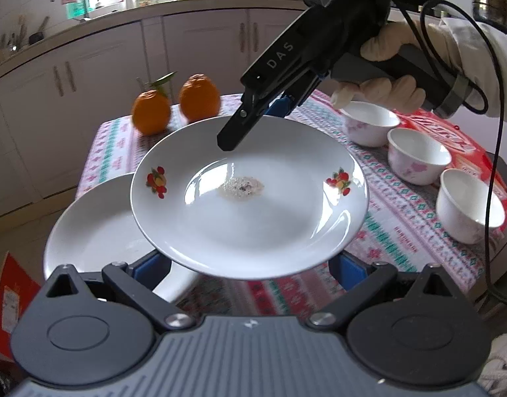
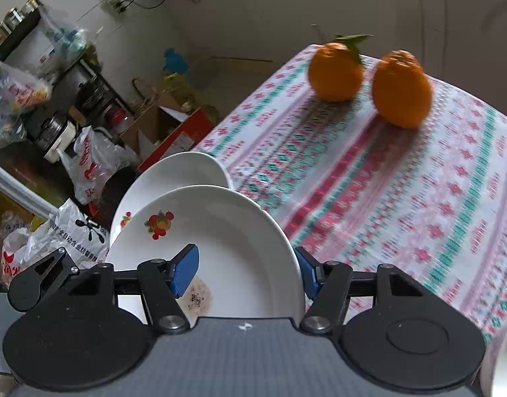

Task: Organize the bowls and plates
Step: 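Lift the stained plate with the right tool and carry it to the plate stack, then lower the stained plate onto the plate stack with the right tool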

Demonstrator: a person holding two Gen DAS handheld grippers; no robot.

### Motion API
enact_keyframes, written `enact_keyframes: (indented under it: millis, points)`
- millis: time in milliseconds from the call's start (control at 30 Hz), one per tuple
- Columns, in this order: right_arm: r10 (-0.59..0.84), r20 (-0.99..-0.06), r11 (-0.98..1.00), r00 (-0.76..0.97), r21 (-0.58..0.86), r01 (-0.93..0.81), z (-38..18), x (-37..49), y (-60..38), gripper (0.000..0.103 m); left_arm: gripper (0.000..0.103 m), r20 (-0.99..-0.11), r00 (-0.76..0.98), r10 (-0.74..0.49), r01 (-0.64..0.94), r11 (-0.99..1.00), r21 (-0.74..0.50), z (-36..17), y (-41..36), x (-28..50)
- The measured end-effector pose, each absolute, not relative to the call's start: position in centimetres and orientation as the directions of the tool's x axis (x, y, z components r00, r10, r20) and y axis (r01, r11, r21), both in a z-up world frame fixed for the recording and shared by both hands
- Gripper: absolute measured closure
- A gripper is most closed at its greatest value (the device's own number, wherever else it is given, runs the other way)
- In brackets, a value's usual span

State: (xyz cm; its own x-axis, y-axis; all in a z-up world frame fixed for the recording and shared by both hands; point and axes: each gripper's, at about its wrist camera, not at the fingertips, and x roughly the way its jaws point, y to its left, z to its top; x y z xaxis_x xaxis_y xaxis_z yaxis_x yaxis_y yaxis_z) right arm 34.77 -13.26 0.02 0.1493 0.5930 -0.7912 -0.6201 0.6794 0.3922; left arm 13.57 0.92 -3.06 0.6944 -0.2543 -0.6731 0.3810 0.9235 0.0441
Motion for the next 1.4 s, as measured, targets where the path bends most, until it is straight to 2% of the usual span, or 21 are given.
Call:
enact_keyframes:
  millis: [767,1400]
  points:
    - [0.578,-0.815,0.610,0.039,0.399,-0.685,-2.4,36.2,-2.1,0.035,0.002,-0.686,0.707,-0.172,0.253,0.967,0.018,-4.1,8.8,13.2]
    - [0.568,-0.822,0.628,0.033,0.407,-0.663,-3.3,36.5,-2.0,0.035,0.002,-0.698,0.689,-0.195,0.258,0.966,-0.016,-4.8,11.0,14.8]
